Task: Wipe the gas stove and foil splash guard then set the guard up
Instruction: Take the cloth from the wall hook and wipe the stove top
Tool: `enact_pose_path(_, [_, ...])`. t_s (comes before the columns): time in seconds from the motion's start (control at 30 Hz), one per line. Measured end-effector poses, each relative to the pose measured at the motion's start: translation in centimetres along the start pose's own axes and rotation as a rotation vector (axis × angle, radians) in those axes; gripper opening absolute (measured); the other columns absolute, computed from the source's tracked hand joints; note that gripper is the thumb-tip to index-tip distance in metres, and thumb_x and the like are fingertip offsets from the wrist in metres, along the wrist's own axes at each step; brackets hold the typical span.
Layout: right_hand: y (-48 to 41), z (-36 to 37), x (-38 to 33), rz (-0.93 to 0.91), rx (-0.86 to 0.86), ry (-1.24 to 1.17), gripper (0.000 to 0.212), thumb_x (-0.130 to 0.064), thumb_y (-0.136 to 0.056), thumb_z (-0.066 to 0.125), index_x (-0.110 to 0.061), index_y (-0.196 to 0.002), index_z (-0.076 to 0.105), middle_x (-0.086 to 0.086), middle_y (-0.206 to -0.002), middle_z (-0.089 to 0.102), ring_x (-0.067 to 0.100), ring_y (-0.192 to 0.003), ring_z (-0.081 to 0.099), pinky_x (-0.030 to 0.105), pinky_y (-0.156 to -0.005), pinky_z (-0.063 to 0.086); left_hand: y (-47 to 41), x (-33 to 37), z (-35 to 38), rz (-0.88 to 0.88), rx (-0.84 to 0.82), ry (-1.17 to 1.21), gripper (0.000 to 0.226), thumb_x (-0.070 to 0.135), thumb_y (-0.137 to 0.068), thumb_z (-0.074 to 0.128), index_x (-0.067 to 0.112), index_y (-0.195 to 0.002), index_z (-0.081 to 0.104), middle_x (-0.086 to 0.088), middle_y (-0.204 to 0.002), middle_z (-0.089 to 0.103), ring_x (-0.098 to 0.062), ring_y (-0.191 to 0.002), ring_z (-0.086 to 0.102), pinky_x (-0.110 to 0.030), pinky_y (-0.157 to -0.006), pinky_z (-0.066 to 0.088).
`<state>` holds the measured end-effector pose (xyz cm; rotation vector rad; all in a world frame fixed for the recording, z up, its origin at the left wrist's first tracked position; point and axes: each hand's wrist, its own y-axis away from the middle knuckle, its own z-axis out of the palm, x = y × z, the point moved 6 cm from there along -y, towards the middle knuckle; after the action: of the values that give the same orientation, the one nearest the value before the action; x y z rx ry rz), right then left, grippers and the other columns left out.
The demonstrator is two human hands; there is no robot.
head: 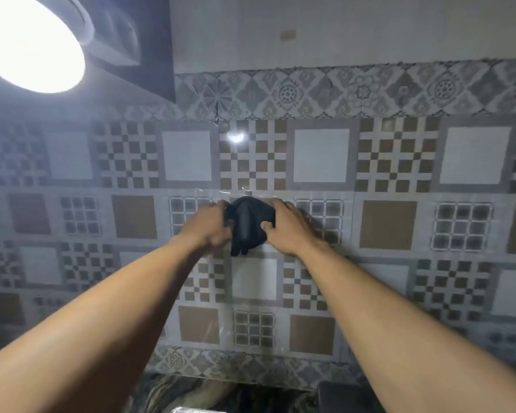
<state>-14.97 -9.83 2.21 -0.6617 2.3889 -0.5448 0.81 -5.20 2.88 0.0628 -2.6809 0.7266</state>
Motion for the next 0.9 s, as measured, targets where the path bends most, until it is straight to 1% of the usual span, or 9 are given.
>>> enact_pose_path(0.17, [-2.4, 1.3, 0.2, -0.029, 0.154, -0.016, 0.035, -0.028, -0.095, 0.060, -0.014, -0.127, 0.054, 0.007, -0.118, 0.065, 0.027, -0.104, 0.062, 0.043, -0.084, 0.056, -1.9, -1.1, 1.3, -0.058, 0.148, 0.044, 0.037, 0.028, -0.096, 0.053, 0.017, -0.131, 0.052, -0.010, -0.117, 0.068, -0.028, -0.101, 0.065, -0.040, -0.084, 0.054])
enact_pose_path(0.27, [-3.2, 1.5, 0.1, -0.009, 0.178, 0.000, 0.024, -0.027, -0.097, 0.057, -0.011, -0.115, 0.062, 0.008, -0.108, 0.068, 0.028, -0.095, 0.064, 0.044, -0.081, 0.056, -2.6, -1.9, 0.8, -0.070, 0.217, 0.071, 0.025, 0.025, -0.098, 0.050, 0.014, -0.116, 0.063, -0.009, -0.108, 0.069, -0.022, -0.089, 0.060, -0.034, -0.073, 0.045])
enact_pose_path(0.4, [-3.5, 0.7, 0.4, -0.019, 0.183, -0.060, 0.018, -0.020, -0.099, 0.052, -0.006, -0.105, 0.063, 0.010, -0.098, 0.067, 0.027, -0.089, 0.062, 0.039, -0.073, 0.054, -2.8, -2.5, -0.3, -0.070, 0.220, 0.143, 0.017, 0.023, -0.096, 0.048, 0.016, -0.100, 0.063, -0.007, -0.095, 0.067, -0.025, -0.087, 0.060, -0.033, -0.071, 0.044])
enact_pose_path(0.47, [-3.3, -0.3, 0.3, -0.014, 0.176, -0.099, 0.017, -0.020, -0.100, 0.052, -0.009, -0.103, 0.063, 0.006, -0.095, 0.066, 0.023, -0.085, 0.060, 0.031, -0.064, 0.048, -2.6, -2.2, -1.3, -0.071, 0.215, 0.179, 0.018, 0.022, -0.098, 0.048, 0.014, -0.104, 0.062, -0.008, -0.098, 0.066, -0.027, -0.090, 0.061, -0.035, -0.074, 0.048])
enact_pose_path(0.53, [-2.8, -1.3, 0.2, 0.000, 0.151, -0.123, 0.015, -0.022, -0.099, 0.053, -0.013, -0.103, 0.065, 0.003, -0.094, 0.066, 0.020, -0.084, 0.060, 0.029, -0.064, 0.048, -2.2, -1.6, -2.2, -0.079, 0.211, 0.213, 0.020, 0.020, -0.098, 0.049, 0.011, -0.109, 0.064, -0.011, -0.103, 0.067, -0.028, -0.095, 0.062, -0.038, -0.078, 0.052])
enact_pose_path(0.6, [-1.9, -2.3, 0.2, 0.030, 0.122, -0.130, 0.016, -0.023, -0.098, 0.055, -0.015, -0.105, 0.066, 0.003, -0.096, 0.068, 0.022, -0.087, 0.062, 0.034, -0.073, 0.054, -1.4, -0.8, -2.7, -0.091, 0.184, 0.242, 0.022, 0.019, -0.098, 0.052, 0.010, -0.113, 0.066, -0.012, -0.108, 0.067, -0.030, -0.100, 0.063, -0.039, -0.084, 0.054])
enact_pose_path(0.7, [0.2, -3.8, 0.4, 0.105, 0.051, -0.086, 0.017, -0.021, -0.092, 0.058, -0.013, -0.102, 0.068, 0.006, -0.095, 0.069, 0.025, -0.088, 0.064, 0.037, -0.078, 0.056, 0.2, 0.2, -2.7, -0.129, 0.065, 0.266, 0.023, 0.017, -0.096, 0.055, 0.007, -0.110, 0.070, -0.010, -0.107, 0.068, -0.029, -0.102, 0.063, -0.034, -0.078, 0.051])
enact_pose_path(0.8, [3.4, -4.7, 0.8, 0.201, -0.067, -0.064, 0.017, -0.015, -0.082, 0.058, -0.001, -0.086, 0.067, 0.012, -0.086, 0.069, 0.028, -0.080, 0.066, 0.031, -0.065, 0.048, 2.1, 1.3, -2.1, -0.193, -0.073, 0.338, 0.021, 0.017, -0.091, 0.059, 0.004, -0.100, 0.073, -0.012, -0.100, 0.071, -0.029, -0.093, 0.065, -0.037, -0.076, 0.057])
enact_pose_path(0.9, [7.4, -5.3, 0.9, 0.260, -0.152, -0.116, 0.025, -0.013, -0.079, 0.059, -0.011, -0.062, 0.042, 0.005, -0.062, 0.043, 0.023, -0.059, 0.048, 0.031, -0.058, 0.038, 5.3, 2.7, -0.8, -0.344, -0.211, 0.506, 0.020, 0.021, -0.089, 0.061, 0.003, -0.097, 0.067, -0.011, -0.091, 0.068, -0.023, -0.079, 0.063, -0.031, -0.063, 0.054])
